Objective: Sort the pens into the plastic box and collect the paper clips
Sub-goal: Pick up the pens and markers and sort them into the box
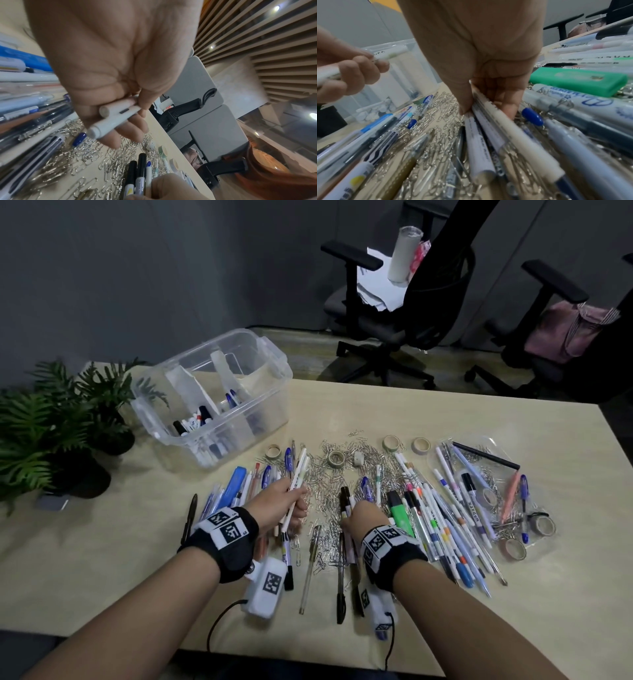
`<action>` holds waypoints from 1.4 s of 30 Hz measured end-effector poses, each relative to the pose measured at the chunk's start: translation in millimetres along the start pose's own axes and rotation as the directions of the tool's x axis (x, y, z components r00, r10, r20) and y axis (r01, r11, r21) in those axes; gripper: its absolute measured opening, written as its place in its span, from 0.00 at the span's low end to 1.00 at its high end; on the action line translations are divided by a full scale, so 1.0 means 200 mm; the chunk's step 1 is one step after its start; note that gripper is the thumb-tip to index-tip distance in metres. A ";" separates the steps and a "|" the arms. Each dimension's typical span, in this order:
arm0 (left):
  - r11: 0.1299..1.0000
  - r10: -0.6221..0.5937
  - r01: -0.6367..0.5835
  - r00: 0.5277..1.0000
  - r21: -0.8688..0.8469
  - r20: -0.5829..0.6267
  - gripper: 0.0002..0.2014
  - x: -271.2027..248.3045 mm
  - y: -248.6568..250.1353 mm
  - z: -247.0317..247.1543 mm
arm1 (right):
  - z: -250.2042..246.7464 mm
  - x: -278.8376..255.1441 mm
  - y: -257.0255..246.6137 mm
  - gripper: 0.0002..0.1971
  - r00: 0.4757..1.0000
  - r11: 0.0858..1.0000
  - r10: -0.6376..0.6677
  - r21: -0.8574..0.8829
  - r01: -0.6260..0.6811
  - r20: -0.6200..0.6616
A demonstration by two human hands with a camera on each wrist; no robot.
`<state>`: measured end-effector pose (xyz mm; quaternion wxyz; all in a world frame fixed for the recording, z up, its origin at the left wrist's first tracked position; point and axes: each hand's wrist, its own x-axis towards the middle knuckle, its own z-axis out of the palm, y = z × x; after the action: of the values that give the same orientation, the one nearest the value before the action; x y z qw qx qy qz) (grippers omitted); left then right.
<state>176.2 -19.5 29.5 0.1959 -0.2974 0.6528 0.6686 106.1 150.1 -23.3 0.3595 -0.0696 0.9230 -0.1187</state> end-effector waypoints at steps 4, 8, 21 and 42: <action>1.000 -0.009 0.009 1.000 -0.013 -0.018 0.09 -0.02 0.03 -0.01 | -0.03 -0.02 -0.01 0.15 0.999 0.999 -0.032 0.015 0.031 0.022; 0.997 -0.026 0.022 0.999 -0.072 -0.045 0.09 -0.04 0.07 -0.01 | -0.11 -0.07 0.00 0.11 0.983 0.973 -0.181 0.150 0.174 0.036; 0.973 0.126 -0.161 0.971 -0.165 -0.202 0.11 -0.05 0.29 -0.08 | -0.49 -0.24 -0.15 0.08 0.901 0.761 -0.390 0.485 0.431 -0.189; 0.880 0.191 -0.369 0.851 -0.298 -0.489 0.06 -0.24 0.37 -0.96 | -0.54 0.00 -1.17 0.02 0.782 0.610 -0.603 0.541 0.579 -0.157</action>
<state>192.1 -209.1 122.7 -0.1219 -0.3741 0.5743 0.7179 42.6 -56.6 117.9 0.3229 -0.2634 0.7625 -0.4949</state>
